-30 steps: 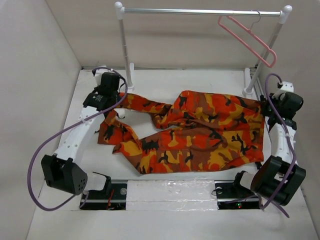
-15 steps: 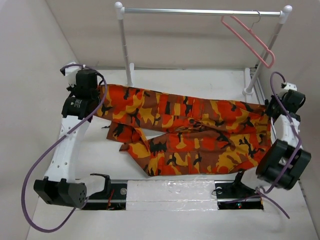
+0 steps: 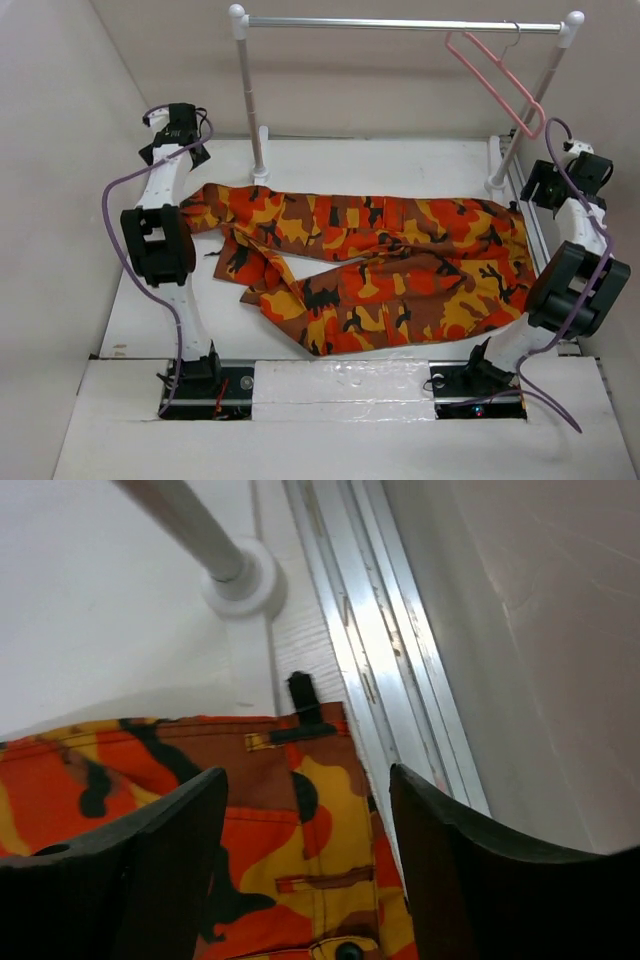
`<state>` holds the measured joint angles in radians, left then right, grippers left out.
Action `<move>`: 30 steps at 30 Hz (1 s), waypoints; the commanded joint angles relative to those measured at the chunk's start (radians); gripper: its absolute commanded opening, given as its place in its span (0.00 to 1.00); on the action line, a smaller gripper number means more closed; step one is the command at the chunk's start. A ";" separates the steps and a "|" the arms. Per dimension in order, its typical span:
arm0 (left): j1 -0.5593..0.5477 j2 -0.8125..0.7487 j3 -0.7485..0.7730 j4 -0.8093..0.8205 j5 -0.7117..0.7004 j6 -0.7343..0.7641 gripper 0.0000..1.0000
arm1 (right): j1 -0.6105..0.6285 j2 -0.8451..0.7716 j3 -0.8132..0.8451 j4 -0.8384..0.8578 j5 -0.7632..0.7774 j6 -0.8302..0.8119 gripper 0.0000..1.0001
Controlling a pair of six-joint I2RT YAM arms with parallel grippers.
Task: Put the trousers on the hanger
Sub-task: Fold the trousers
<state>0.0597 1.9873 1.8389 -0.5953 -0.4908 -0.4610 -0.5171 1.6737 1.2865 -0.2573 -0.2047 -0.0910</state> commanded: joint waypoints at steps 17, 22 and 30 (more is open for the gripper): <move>-0.162 -0.556 -0.791 0.118 0.449 -0.088 0.74 | 0.827 -0.680 -0.529 -0.033 -0.128 -0.142 0.36; -0.162 -0.507 -0.799 0.245 0.537 -0.134 0.72 | 0.896 -0.683 -0.526 -0.121 -0.165 -0.196 0.46; -0.162 -0.392 -0.825 0.279 0.523 -0.180 0.38 | 0.917 -0.793 -0.526 -0.180 -0.101 -0.173 0.46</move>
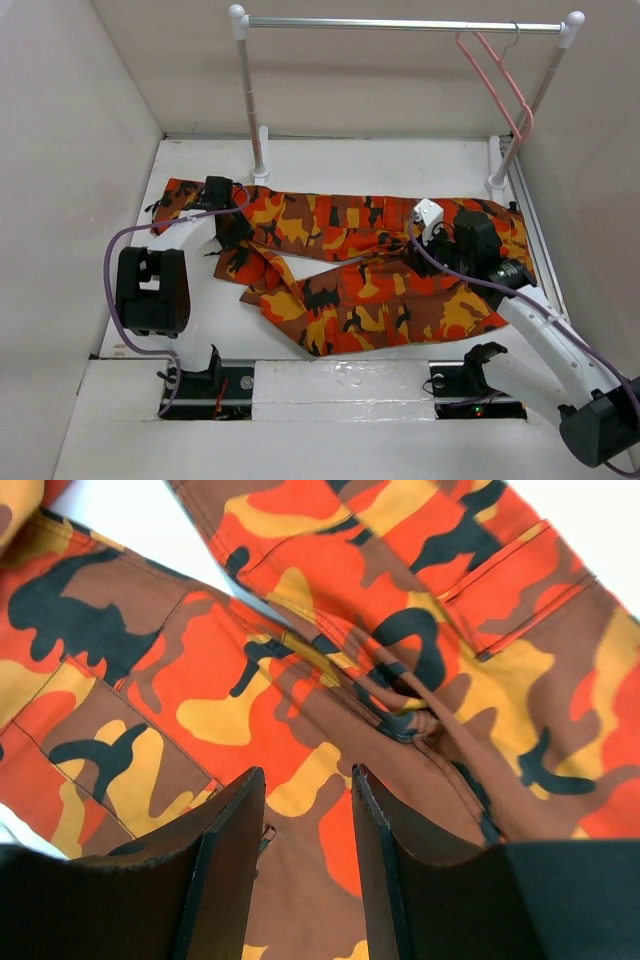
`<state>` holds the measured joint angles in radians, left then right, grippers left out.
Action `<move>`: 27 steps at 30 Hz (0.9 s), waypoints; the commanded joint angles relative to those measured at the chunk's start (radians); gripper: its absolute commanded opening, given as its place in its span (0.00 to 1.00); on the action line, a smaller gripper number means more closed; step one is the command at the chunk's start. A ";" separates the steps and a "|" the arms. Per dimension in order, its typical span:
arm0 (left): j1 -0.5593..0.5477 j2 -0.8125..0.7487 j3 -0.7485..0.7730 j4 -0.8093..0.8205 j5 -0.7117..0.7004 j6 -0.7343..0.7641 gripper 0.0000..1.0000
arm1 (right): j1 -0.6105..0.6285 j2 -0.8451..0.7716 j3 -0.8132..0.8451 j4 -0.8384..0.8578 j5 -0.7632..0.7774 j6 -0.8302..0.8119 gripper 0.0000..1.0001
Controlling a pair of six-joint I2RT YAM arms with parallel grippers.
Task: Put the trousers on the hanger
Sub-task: Fold the trousers
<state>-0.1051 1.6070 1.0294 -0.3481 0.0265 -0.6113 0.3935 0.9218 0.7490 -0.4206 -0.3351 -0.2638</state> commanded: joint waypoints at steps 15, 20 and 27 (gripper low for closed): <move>0.002 -0.382 -0.032 -0.211 -0.217 -0.034 0.00 | -0.013 -0.011 0.032 -0.102 0.041 -0.054 0.49; 0.011 -0.608 -0.034 -0.356 -0.276 -0.056 0.00 | -0.062 0.015 0.021 -0.152 0.041 -0.077 0.70; 0.021 -0.890 0.136 -0.529 -0.595 -0.214 0.00 | -0.157 0.011 -0.042 -0.193 -0.007 -0.037 0.72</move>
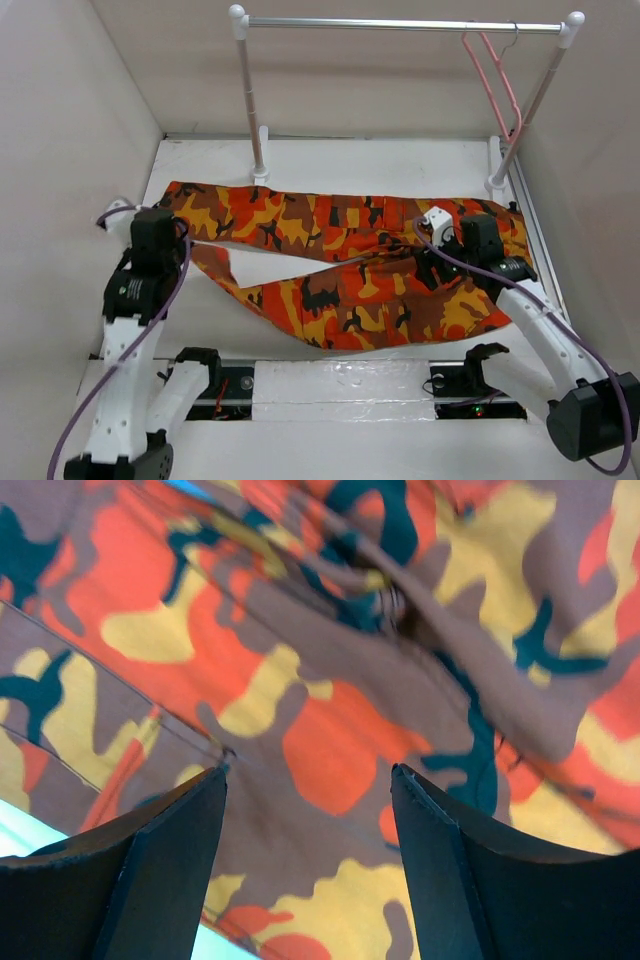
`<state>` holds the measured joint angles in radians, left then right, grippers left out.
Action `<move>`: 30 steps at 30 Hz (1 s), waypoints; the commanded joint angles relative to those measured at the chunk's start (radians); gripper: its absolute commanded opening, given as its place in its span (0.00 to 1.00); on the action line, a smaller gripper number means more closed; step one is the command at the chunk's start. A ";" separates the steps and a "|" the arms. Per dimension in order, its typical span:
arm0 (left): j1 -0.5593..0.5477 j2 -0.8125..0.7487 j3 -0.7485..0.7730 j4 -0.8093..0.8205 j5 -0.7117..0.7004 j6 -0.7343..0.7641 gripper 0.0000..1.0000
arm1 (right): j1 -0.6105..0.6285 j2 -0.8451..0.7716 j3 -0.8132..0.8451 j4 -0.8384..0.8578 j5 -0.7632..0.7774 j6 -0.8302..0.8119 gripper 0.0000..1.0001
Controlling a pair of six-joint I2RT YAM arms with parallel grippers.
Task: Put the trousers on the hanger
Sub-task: Fold the trousers
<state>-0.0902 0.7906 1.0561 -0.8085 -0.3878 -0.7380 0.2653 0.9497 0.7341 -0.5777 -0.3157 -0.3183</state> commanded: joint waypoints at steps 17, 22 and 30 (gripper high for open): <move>-0.023 -0.051 0.219 0.153 -0.191 0.041 0.00 | -0.582 0.155 0.039 -0.082 0.070 0.091 0.67; -0.088 -0.103 0.165 0.157 -0.135 0.063 0.00 | -0.727 0.239 0.093 -0.201 0.216 0.099 0.61; -0.233 -0.240 0.033 0.092 -0.199 0.075 0.00 | -1.000 0.327 0.128 -0.295 0.374 0.168 0.61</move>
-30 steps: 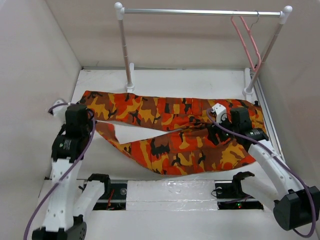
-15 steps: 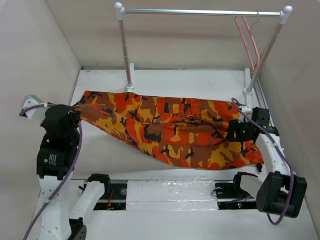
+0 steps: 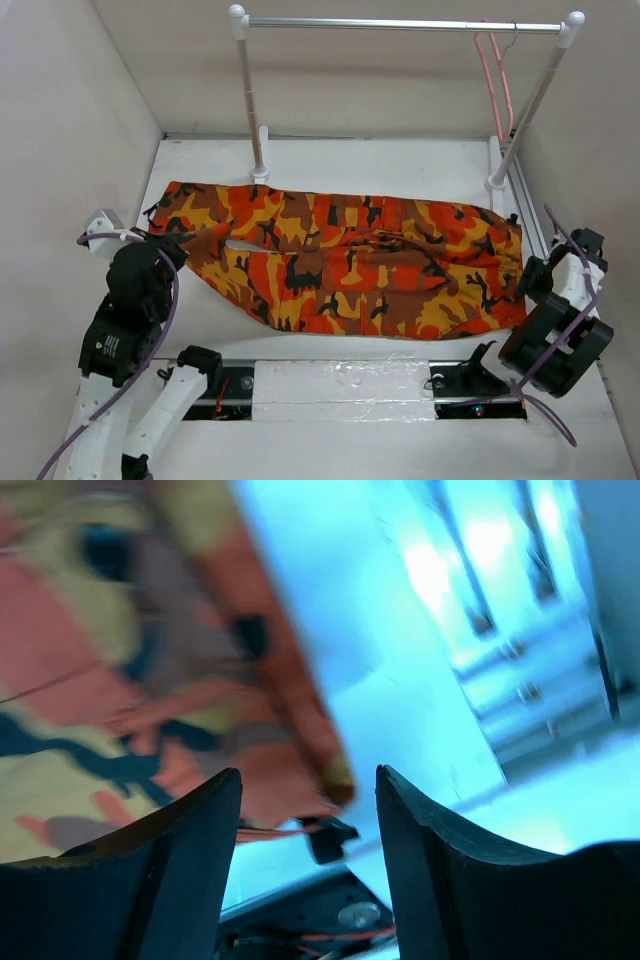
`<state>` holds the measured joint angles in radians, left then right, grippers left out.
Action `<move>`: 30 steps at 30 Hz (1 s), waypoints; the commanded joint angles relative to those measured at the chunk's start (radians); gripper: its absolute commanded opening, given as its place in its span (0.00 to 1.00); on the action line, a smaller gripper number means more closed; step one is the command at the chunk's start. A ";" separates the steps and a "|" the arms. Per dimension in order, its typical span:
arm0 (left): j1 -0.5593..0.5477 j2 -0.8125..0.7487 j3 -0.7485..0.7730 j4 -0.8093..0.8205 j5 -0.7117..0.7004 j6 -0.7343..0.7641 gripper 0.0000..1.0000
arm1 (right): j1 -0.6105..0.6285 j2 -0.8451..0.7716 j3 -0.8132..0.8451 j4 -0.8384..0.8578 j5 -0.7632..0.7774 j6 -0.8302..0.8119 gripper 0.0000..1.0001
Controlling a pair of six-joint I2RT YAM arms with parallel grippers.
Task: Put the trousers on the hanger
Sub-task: Fold the trousers
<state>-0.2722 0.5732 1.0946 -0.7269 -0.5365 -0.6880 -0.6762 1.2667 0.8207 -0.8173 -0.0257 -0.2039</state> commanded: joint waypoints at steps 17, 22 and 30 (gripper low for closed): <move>-0.202 -0.007 0.037 -0.054 -0.243 0.074 0.00 | -0.135 -0.099 -0.245 0.102 -0.060 0.280 0.68; -0.231 -0.009 0.062 -0.081 -0.429 0.119 0.00 | -0.135 -0.107 -0.247 0.152 -0.065 0.310 0.32; -0.282 0.031 0.218 -0.169 -0.641 0.113 0.00 | 0.030 -0.179 0.190 -0.029 0.260 0.110 0.04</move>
<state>-0.5243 0.5774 1.2407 -0.8772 -1.0241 -0.5686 -0.7040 1.1427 0.8425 -0.8574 0.0765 0.0113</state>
